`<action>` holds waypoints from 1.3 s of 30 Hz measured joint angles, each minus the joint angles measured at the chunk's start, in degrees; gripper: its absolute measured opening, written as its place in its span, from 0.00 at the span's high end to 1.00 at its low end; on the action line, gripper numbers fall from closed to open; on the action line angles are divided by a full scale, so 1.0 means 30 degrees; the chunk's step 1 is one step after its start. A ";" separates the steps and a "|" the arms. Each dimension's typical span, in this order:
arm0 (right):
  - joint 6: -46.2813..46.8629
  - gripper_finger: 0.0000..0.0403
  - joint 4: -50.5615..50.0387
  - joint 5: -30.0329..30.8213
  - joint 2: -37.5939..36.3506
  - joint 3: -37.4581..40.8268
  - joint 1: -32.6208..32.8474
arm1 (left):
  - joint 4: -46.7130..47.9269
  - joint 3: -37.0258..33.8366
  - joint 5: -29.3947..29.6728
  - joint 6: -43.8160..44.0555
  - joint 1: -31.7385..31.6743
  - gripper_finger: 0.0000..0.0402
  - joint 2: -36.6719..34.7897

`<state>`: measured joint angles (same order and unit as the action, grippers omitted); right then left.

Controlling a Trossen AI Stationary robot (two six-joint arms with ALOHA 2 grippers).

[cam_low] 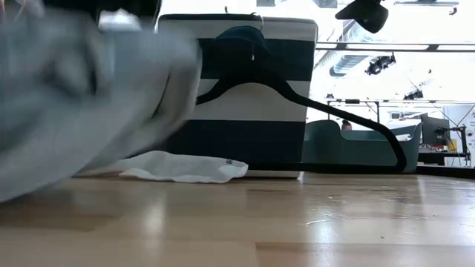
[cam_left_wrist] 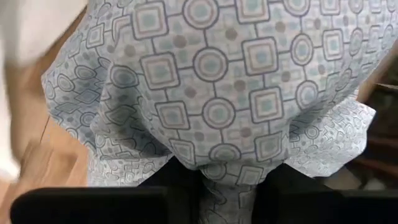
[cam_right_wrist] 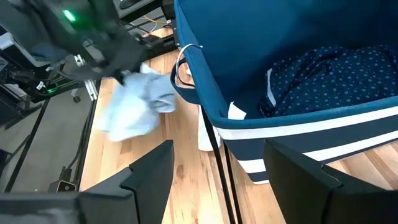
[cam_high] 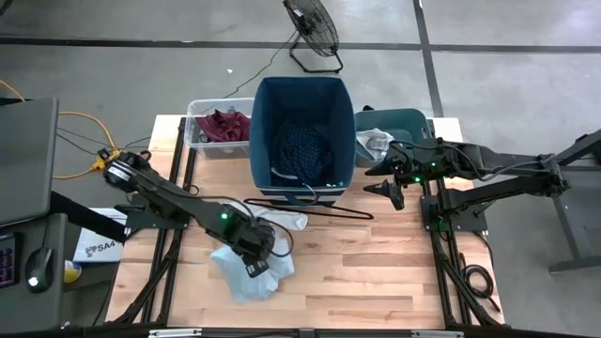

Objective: Pick & Place Cloths
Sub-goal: Put the white shirt into the blue bin

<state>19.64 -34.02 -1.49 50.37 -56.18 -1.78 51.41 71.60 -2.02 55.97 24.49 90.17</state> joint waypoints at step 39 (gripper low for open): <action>0.0007 0.41 0.0001 0.0004 -0.0001 0.0000 0.0004 | -1.5068 0.7654 -0.3577 -2.6937 -0.0036 0.81 -0.5171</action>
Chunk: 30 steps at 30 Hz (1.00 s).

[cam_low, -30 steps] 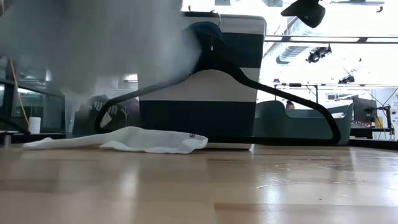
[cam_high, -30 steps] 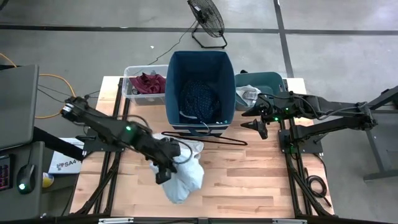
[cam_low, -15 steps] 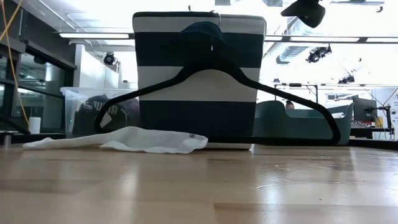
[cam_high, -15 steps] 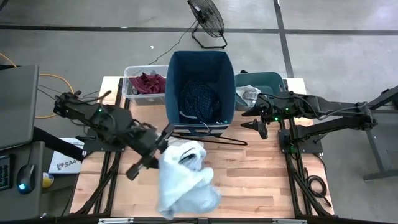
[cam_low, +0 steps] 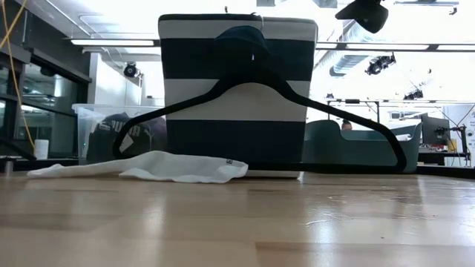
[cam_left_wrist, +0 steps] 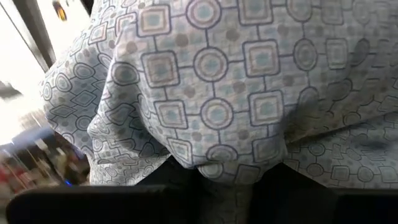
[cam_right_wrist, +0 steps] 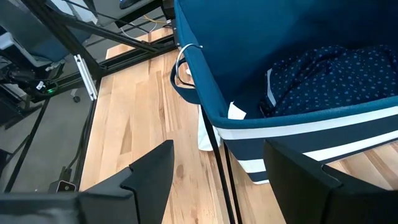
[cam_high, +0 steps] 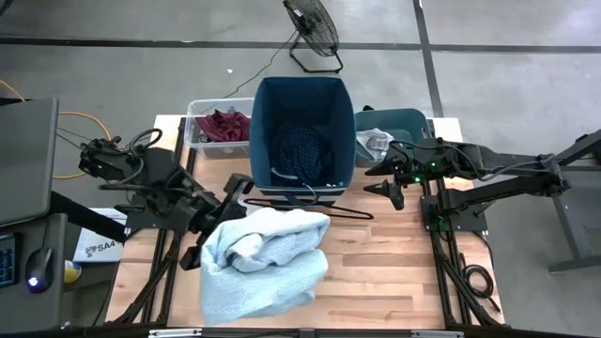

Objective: Pick & Place Cloths
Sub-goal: Put the white shirt into the blue bin

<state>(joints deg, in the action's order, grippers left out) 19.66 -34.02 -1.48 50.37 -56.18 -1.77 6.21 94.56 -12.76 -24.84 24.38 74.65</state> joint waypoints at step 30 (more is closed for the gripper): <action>-0.0007 0.41 -0.0001 -0.0002 0.0001 0.0000 0.0002 | -0.3311 0.0000 0.0441 -1.2207 -0.0022 0.81 -0.0335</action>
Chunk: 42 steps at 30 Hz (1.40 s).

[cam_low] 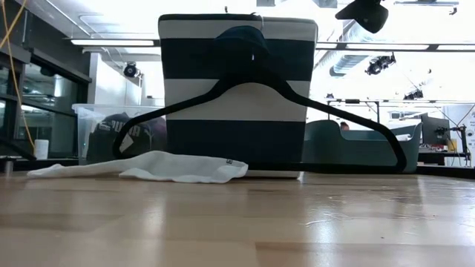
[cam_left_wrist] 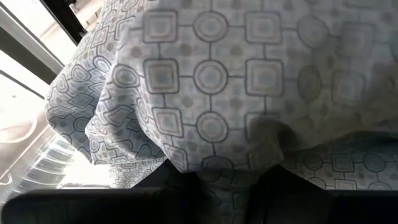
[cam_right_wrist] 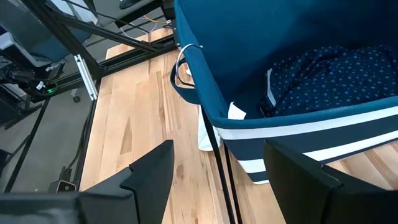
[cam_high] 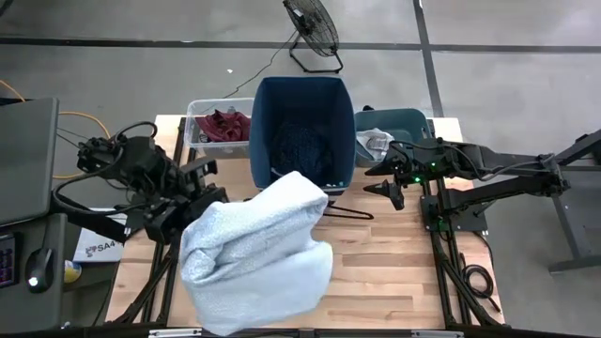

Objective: Pick & Place Cloths
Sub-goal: Put the white shirt into the blue bin

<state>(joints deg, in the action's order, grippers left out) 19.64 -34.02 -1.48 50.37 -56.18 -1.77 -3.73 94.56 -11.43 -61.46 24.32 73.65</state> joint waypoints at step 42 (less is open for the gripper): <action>0.0000 0.41 0.0007 0.0002 0.0000 0.0000 -0.0005 | -0.0392 -0.0007 2.3008 0.7183 -0.5987 0.81 0.1935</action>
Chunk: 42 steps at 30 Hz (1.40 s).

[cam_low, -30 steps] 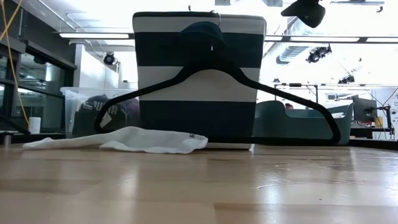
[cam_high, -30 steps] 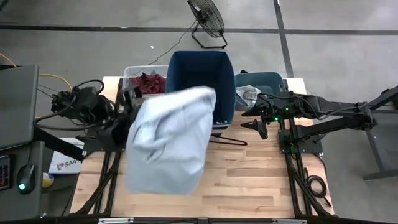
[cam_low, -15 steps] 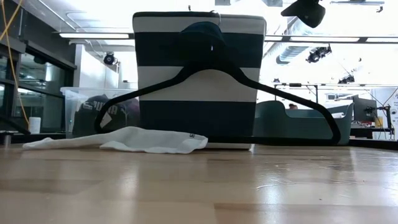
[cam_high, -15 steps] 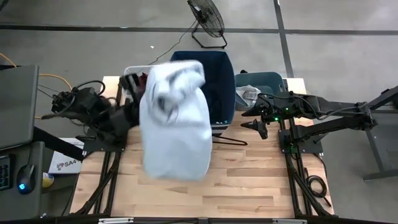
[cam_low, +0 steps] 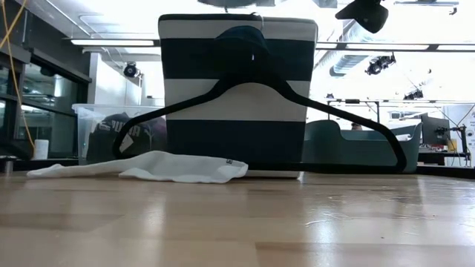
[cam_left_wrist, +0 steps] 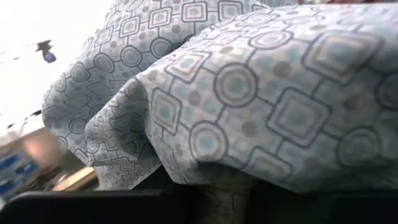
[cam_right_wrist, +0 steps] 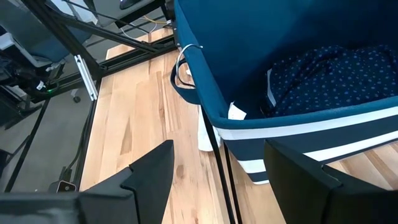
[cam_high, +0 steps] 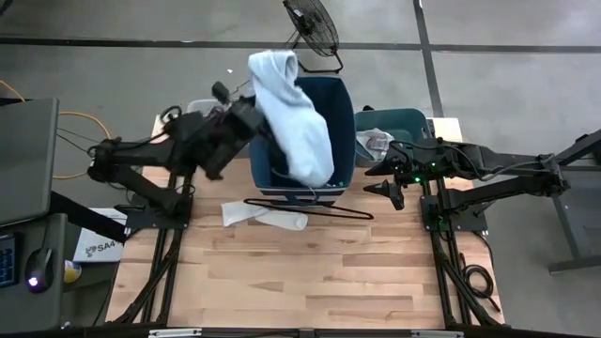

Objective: Pick & Place Cloths
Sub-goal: Put the white shirt into the blue bin

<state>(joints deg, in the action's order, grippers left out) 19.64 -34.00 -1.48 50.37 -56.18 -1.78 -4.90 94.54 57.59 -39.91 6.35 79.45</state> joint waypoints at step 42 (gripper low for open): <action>0.0003 0.41 -0.0004 0.0000 0.0000 0.0000 0.0003 | 1.6765 0.1507 -1.7786 0.8712 -1.1915 0.81 0.6253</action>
<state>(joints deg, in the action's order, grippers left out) 19.65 -34.01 -1.48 50.37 -56.18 -1.77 45.39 99.06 4.23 -13.78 -29.39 98.21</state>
